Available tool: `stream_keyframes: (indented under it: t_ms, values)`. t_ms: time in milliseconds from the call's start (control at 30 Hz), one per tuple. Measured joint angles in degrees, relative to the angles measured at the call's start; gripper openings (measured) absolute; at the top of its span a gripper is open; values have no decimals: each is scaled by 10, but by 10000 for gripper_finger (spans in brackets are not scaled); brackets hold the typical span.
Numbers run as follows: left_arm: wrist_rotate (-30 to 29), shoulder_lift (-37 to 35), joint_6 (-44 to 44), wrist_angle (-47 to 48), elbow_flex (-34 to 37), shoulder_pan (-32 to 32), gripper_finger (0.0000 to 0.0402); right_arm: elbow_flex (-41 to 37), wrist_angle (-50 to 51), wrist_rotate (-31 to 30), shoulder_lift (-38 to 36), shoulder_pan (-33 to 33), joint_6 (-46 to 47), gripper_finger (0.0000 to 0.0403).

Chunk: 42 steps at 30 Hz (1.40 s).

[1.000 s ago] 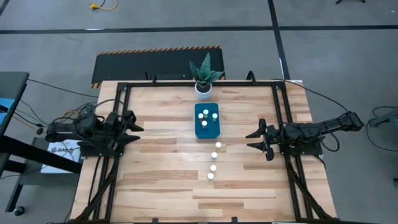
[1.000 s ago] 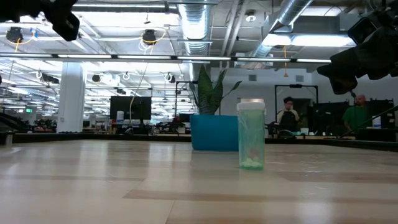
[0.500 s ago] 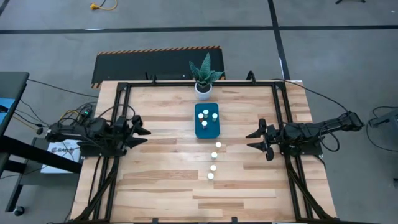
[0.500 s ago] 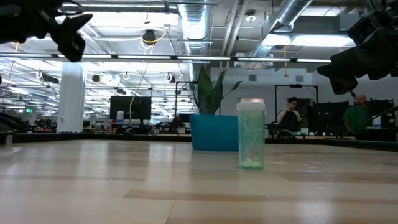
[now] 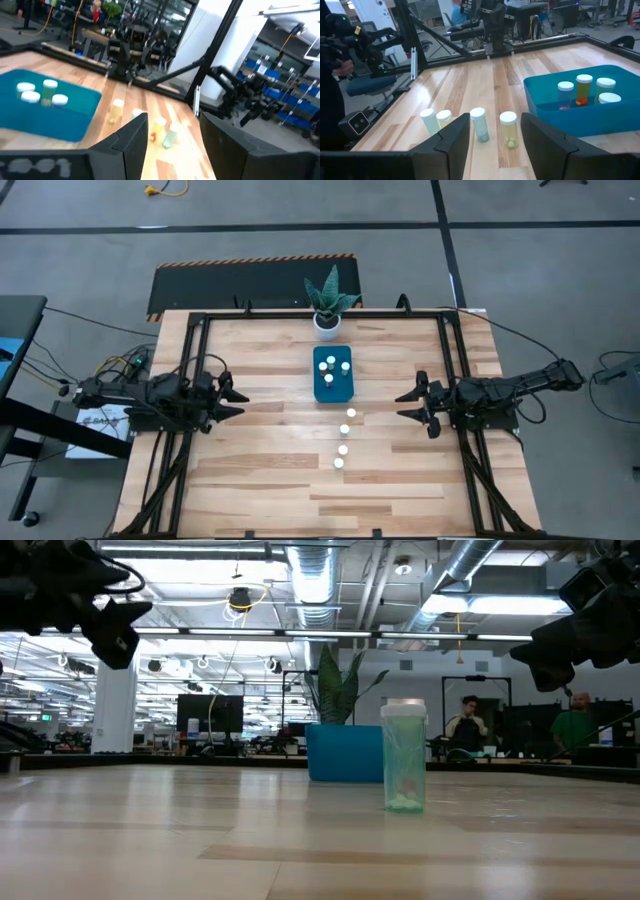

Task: Pick and place pill bottles into a basket
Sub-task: Put the yellow pill bottle into the blue bin

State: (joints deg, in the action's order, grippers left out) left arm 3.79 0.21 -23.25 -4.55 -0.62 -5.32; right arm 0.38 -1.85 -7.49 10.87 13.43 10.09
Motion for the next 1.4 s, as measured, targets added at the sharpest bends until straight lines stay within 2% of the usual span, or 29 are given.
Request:
stream_keyframes:
  t_ms: [167, 333, 867, 933, 1033, 1133, 1267, 1400]
  values:
    - [-4, 2, 27, 26, -1, 0, 170, 0, 0, 0, 0, 0, 0, 171]
    - [-37, 1, 51, 66, -13, 0, 170, 0, 0, 0, 0, 0, 0, 169]
    - [-41, 2, 59, 72, -15, 0, 170, 0, 0, 0, 0, 0, 0, 171]
    - [-41, 2, 59, 72, -15, 0, 170, 0, 0, -2, 0, -1, -55, 171]
    - [-41, 2, 58, 72, -15, 0, 170, 0, -1, -8, 0, -5, -210, 170]
    - [-41, 2, 57, 73, -15, 0, 170, 0, -6, -25, 0, -5, -268, 168]
    - [-41, 2, 57, 73, -15, 0, 170, 0, -30, -52, 0, -5, -212, 166]
    - [-41, 2, 57, 73, -15, 0, 170, 0, -62, -52, 0, -5, -73, 167]
